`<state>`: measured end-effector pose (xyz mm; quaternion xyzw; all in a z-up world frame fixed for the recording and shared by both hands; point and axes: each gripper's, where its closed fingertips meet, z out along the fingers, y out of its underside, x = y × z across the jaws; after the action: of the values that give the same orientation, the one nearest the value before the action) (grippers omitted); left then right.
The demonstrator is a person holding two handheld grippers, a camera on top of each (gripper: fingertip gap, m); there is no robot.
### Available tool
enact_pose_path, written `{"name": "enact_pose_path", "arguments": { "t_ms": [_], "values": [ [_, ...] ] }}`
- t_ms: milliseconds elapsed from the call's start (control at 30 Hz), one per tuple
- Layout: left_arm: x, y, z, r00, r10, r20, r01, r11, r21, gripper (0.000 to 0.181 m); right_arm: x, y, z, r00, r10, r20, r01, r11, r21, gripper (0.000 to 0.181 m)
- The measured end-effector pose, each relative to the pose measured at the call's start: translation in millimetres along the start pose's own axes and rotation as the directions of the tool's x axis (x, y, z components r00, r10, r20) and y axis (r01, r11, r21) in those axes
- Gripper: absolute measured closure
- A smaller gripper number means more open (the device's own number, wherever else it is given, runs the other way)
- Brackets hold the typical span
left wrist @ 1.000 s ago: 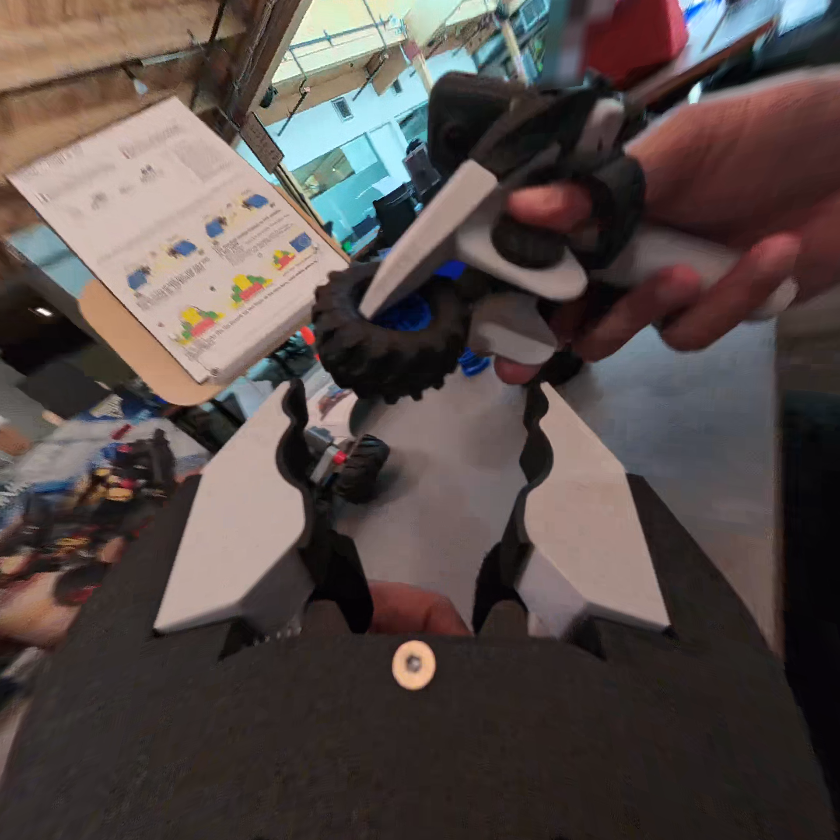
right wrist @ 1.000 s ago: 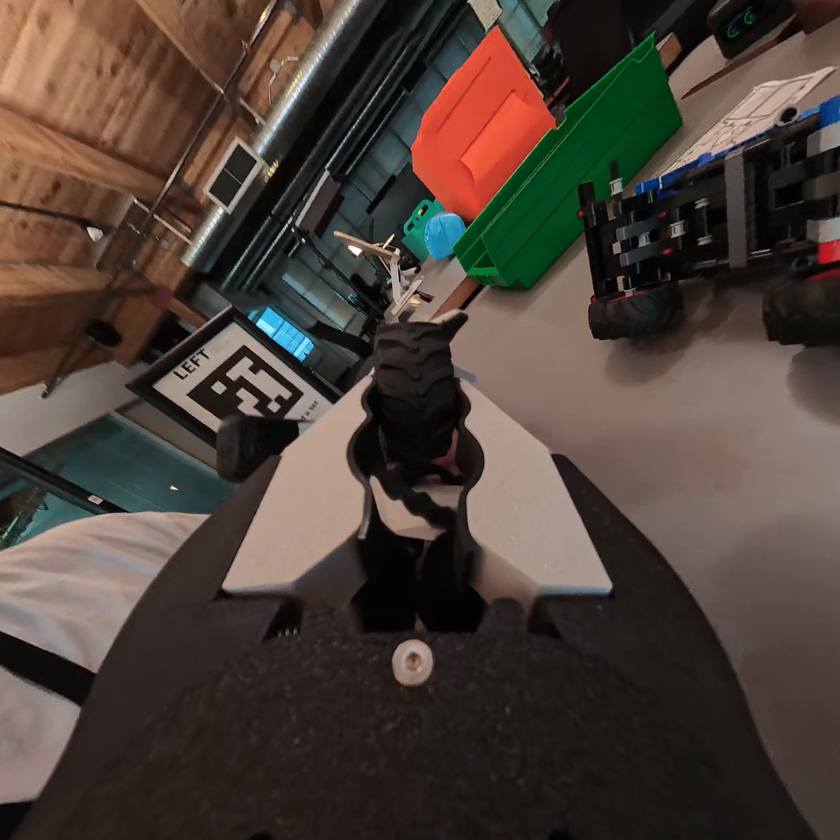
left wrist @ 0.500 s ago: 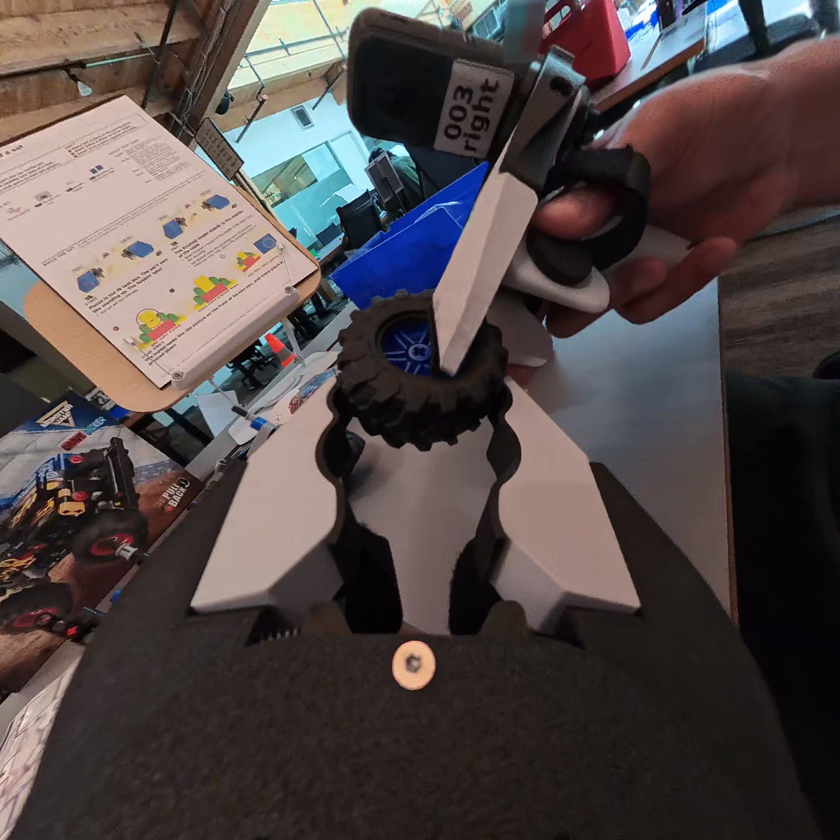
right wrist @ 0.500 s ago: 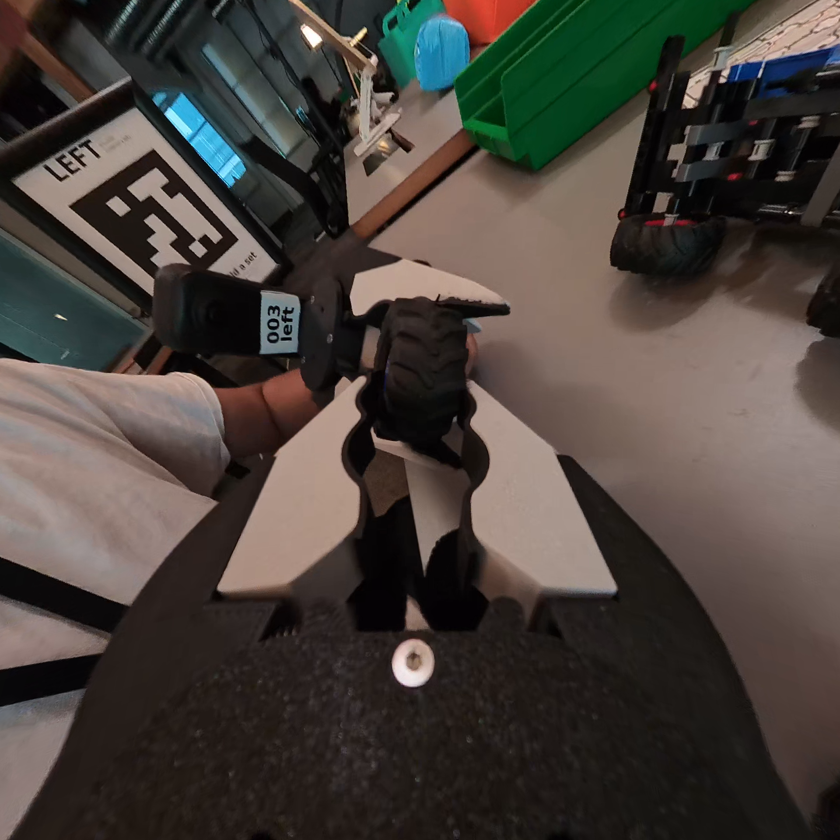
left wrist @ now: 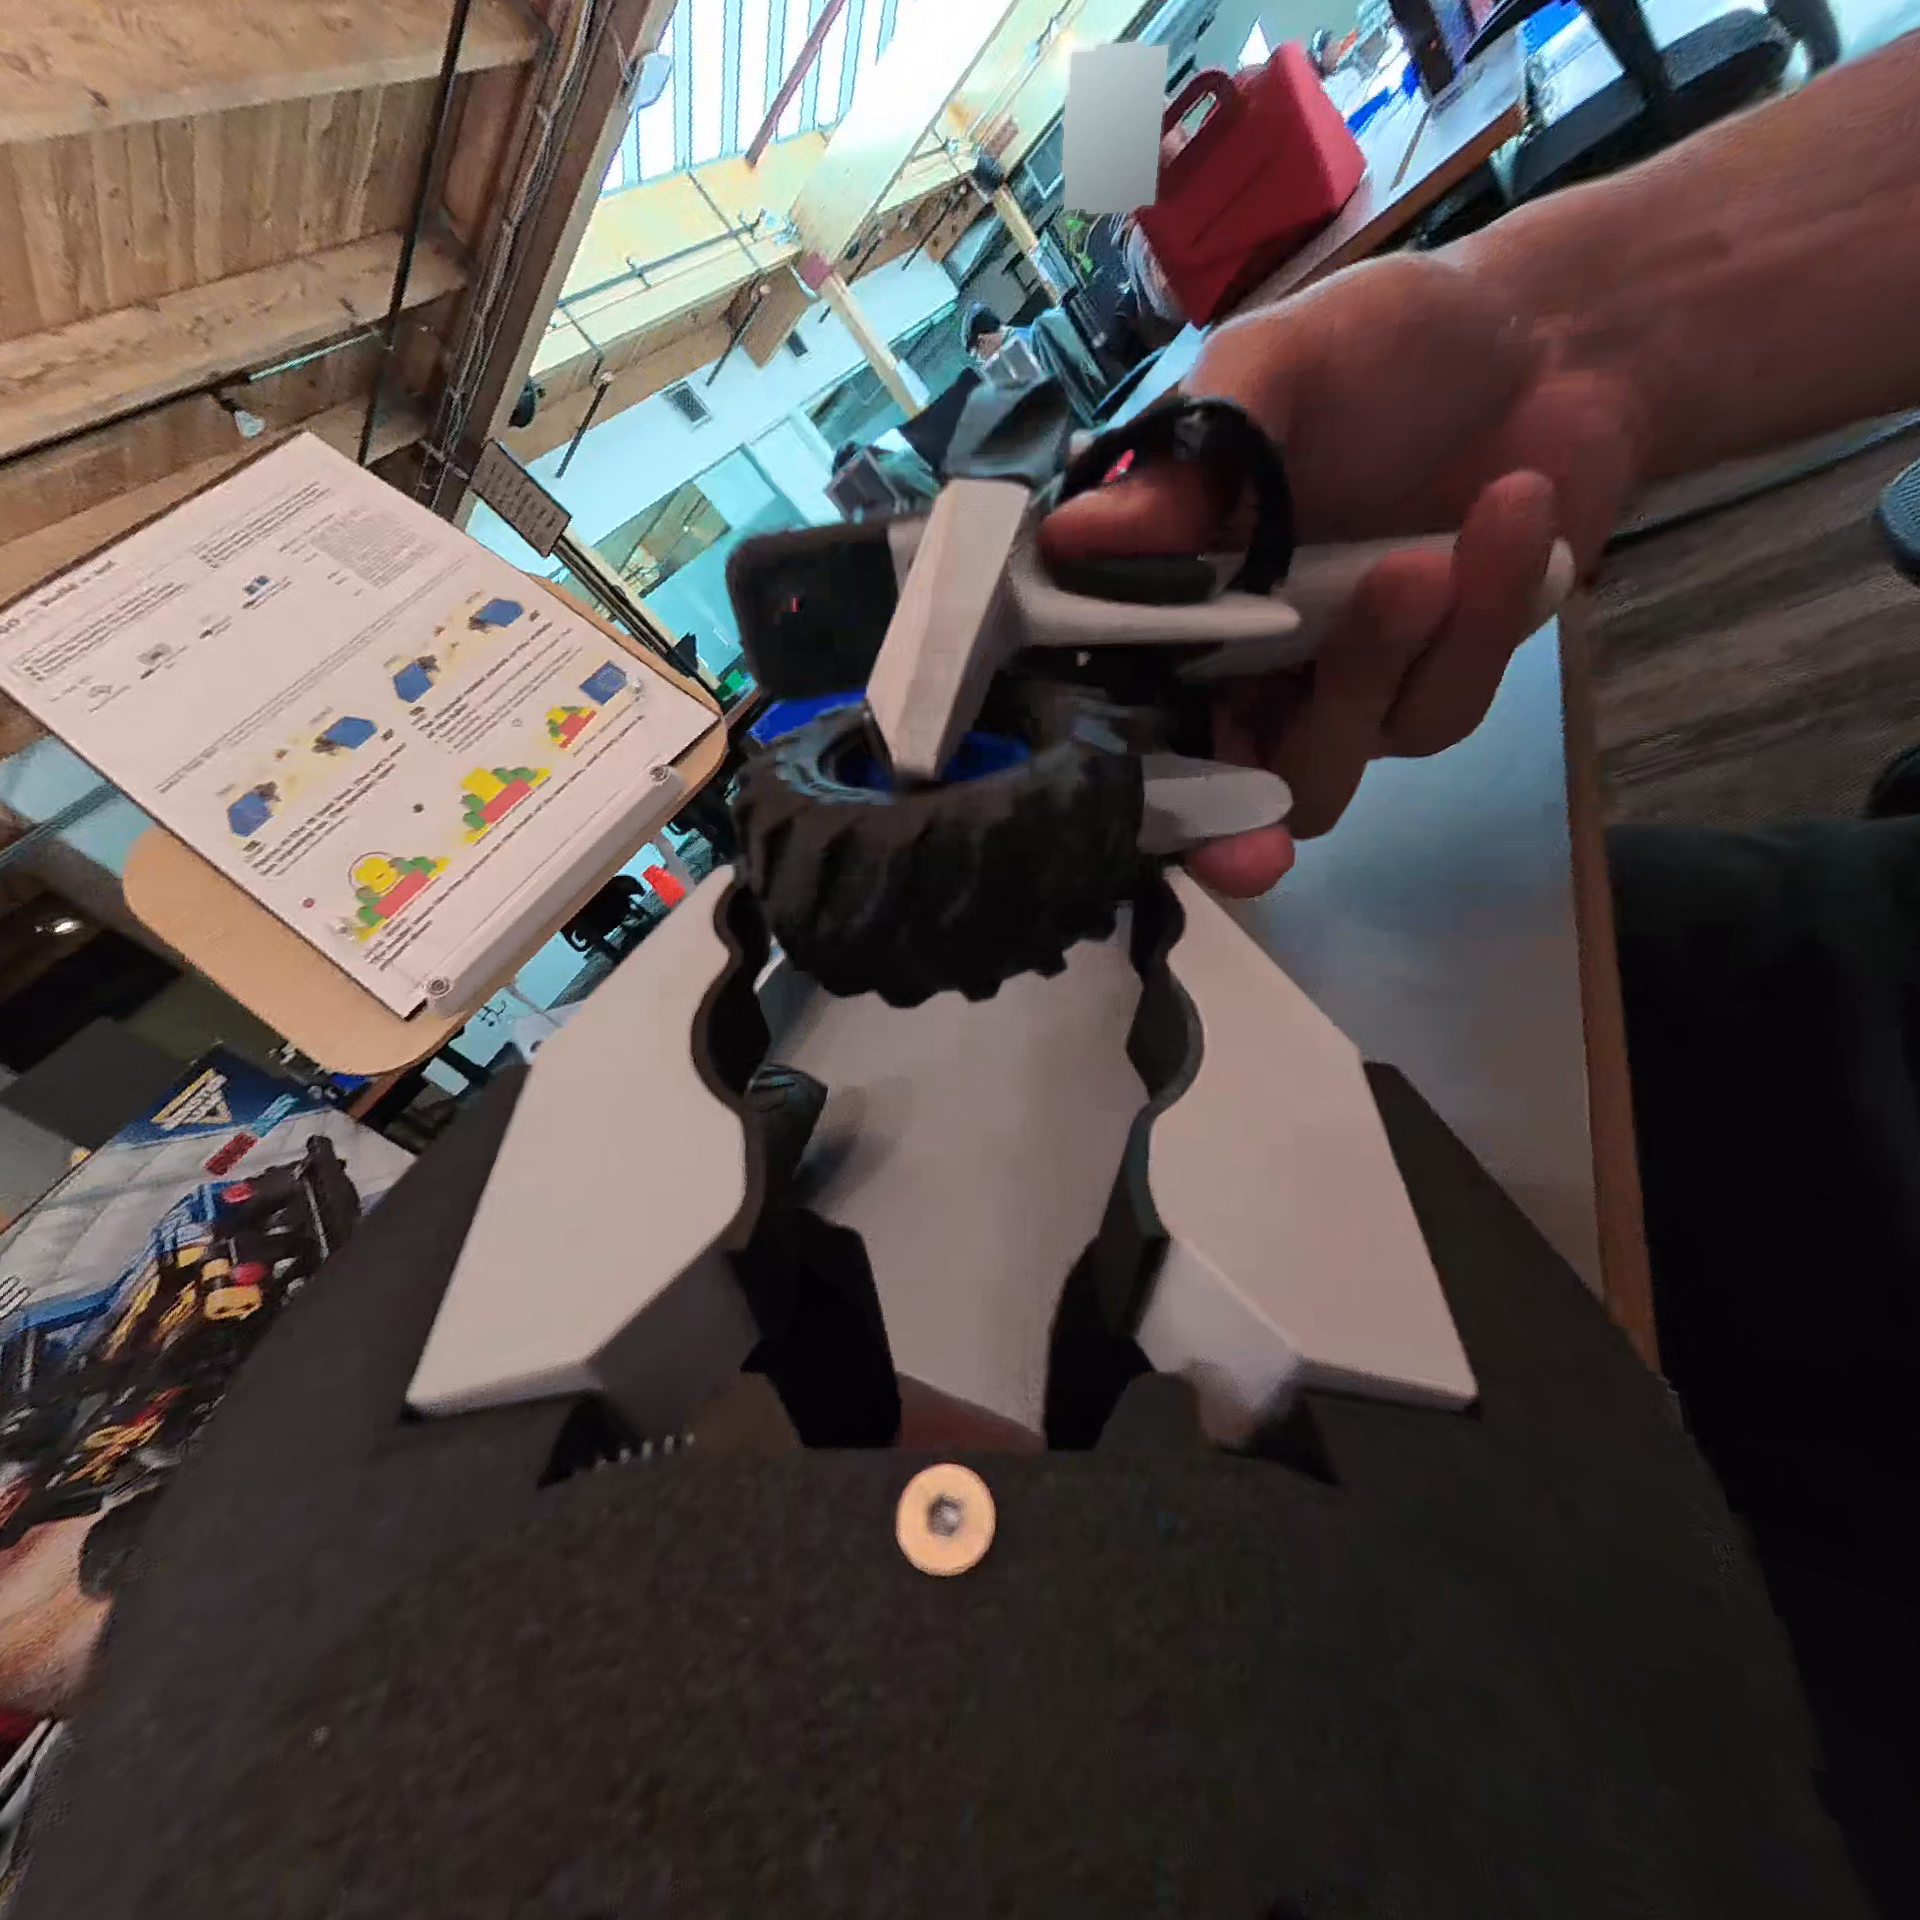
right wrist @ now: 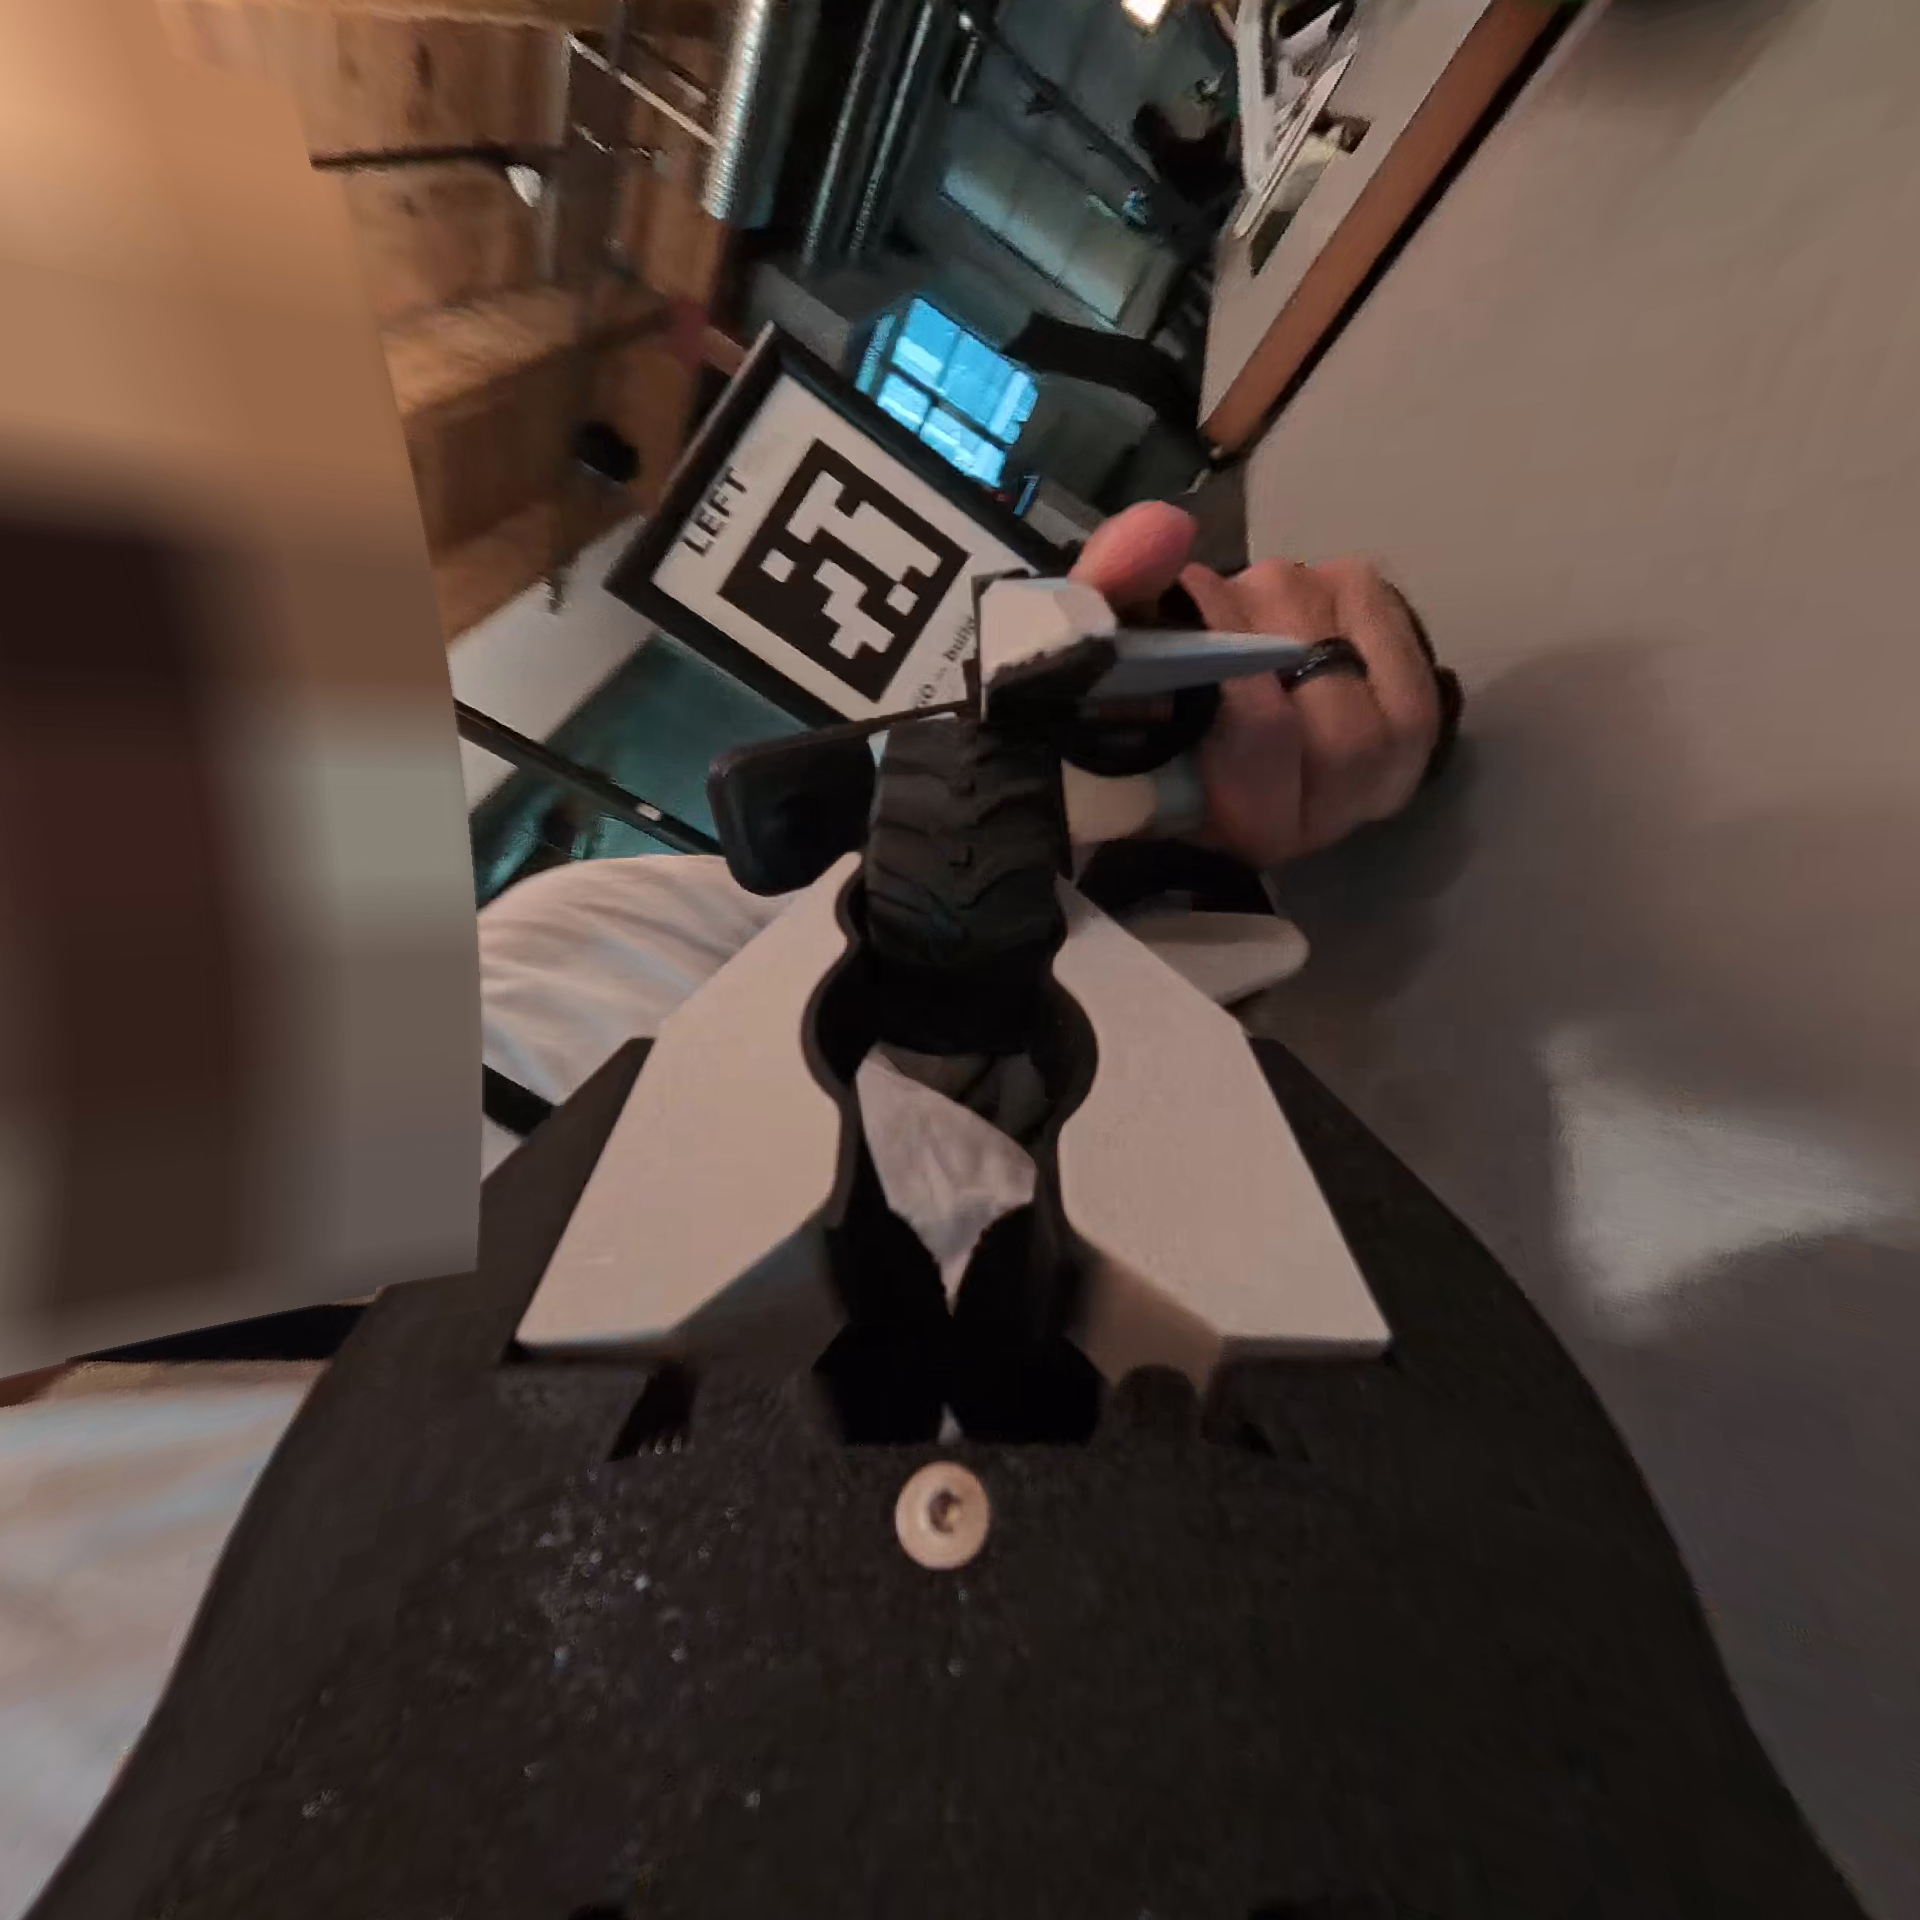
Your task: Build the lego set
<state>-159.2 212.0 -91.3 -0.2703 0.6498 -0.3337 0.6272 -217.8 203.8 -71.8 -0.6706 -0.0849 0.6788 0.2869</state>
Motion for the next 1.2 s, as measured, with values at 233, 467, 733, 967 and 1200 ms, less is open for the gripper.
{"name": "enact_pose_path", "arguments": {
  "t_ms": [233,467,733,967,1200],
  "values": [
    [3,2,-2,1.000,-0.002,-0.010,0.002,1.000,-0.026,0.115,8,1,1,0.996,-0.046,-0.081,0.046,0.999,0.008,0.157],
    [0,-4,-6,0.999,-0.039,-0.005,0.039,0.999,0.009,0.100,14,8,0,0.992,-0.049,-0.120,0.043,0.998,-0.049,0.157],
    [12,-9,-9,0.990,-0.098,-0.102,0.101,0.995,0.021,0.118,12,14,0,0.994,-0.092,-0.058,0.086,0.993,-0.086,0.147],
    [-21,-8,-24,0.835,-0.522,-0.173,0.533,0.845,0.024,0.118,-19,-6,-24,0.307,-0.885,-0.351,0.867,0.412,-0.280,0.130],
    [-6,8,-11,0.929,-0.358,-0.093,0.350,0.932,-0.094,0.118,1,12,10,0.198,-0.935,-0.295,0.792,0.330,-0.514,0.122]
  ]
}}
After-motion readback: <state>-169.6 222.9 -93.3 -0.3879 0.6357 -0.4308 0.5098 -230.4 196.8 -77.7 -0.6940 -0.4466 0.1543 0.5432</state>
